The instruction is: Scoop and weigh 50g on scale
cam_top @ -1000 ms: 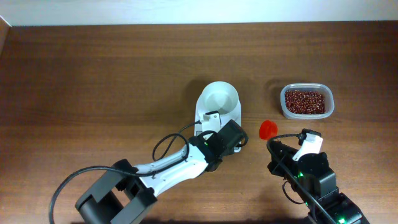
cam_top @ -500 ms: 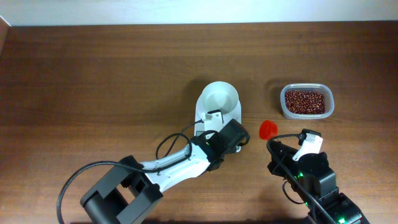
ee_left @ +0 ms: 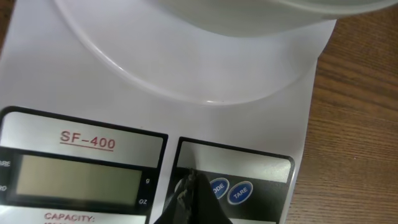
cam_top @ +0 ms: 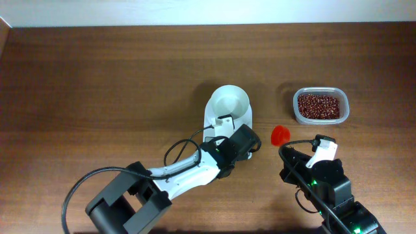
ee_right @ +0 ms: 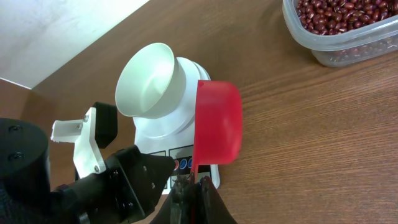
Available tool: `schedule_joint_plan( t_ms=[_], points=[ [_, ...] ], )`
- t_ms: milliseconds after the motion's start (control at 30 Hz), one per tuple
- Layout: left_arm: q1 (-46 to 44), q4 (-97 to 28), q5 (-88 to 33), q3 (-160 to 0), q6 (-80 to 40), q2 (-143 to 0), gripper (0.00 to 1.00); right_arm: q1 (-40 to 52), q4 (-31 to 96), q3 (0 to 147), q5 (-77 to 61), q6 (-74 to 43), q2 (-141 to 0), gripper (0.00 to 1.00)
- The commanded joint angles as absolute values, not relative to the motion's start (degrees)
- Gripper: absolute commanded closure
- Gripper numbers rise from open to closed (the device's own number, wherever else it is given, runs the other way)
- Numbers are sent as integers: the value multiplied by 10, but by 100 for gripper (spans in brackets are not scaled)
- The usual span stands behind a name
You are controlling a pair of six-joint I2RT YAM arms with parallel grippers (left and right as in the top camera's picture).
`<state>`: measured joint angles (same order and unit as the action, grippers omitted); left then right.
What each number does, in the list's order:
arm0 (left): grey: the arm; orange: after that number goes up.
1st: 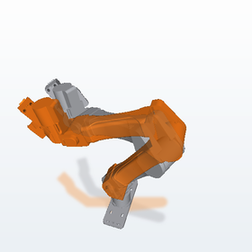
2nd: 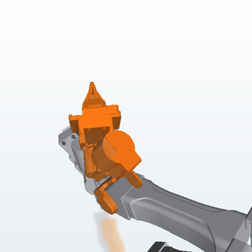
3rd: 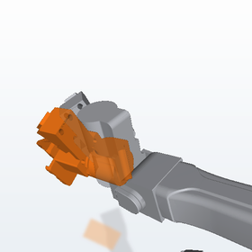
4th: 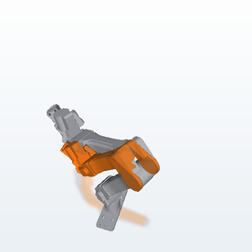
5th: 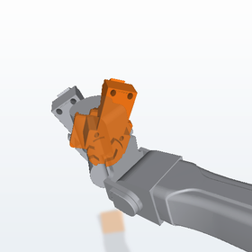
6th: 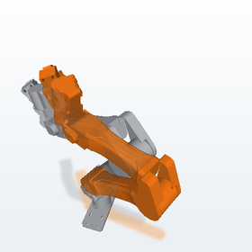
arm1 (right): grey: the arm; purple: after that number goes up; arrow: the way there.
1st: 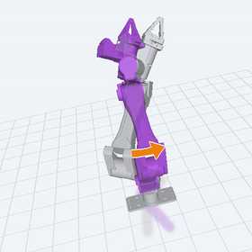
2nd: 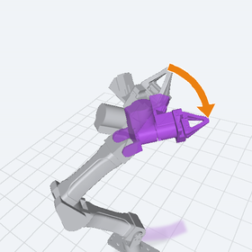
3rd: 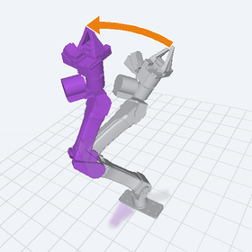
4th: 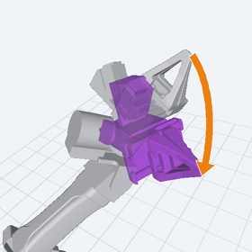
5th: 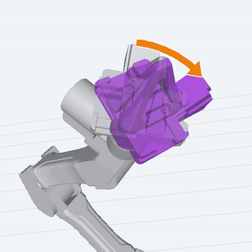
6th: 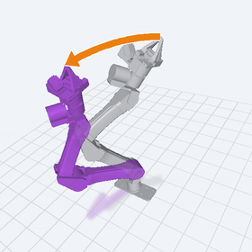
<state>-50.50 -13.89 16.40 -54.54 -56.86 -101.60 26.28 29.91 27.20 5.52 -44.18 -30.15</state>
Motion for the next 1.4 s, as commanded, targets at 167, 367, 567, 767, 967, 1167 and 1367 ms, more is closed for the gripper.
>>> schedule_joint_plan(
  t_ms=[167,367,567,767,967,1167,1367],
  points=[
    [-506,-133,152,-548,-574,-1038,100,261,299,277,64,-437,-297,96],
    [-506,-138,154,-548,-574,-1038,100,261,312,277,64,-437,-297,96],
    [-506,-137,159,-548,-574,-1038,100,261,312,277,65,-437,-297,96],
    [-506,-137,159,-548,-574,-1038,100,261,312,277,64,-437,-297,96],
    [-506,-138,161,-548,-554,-1026,100,261,312,277,64,-437,-297,96],
    [-506,-145,162,-548,-554,-1022,100,261,312,277,64,-437,-297,96],
    [-506,-152,163,-548,-554,-1022,100,261,312,277,64,-437,-297,96]
  ],
)
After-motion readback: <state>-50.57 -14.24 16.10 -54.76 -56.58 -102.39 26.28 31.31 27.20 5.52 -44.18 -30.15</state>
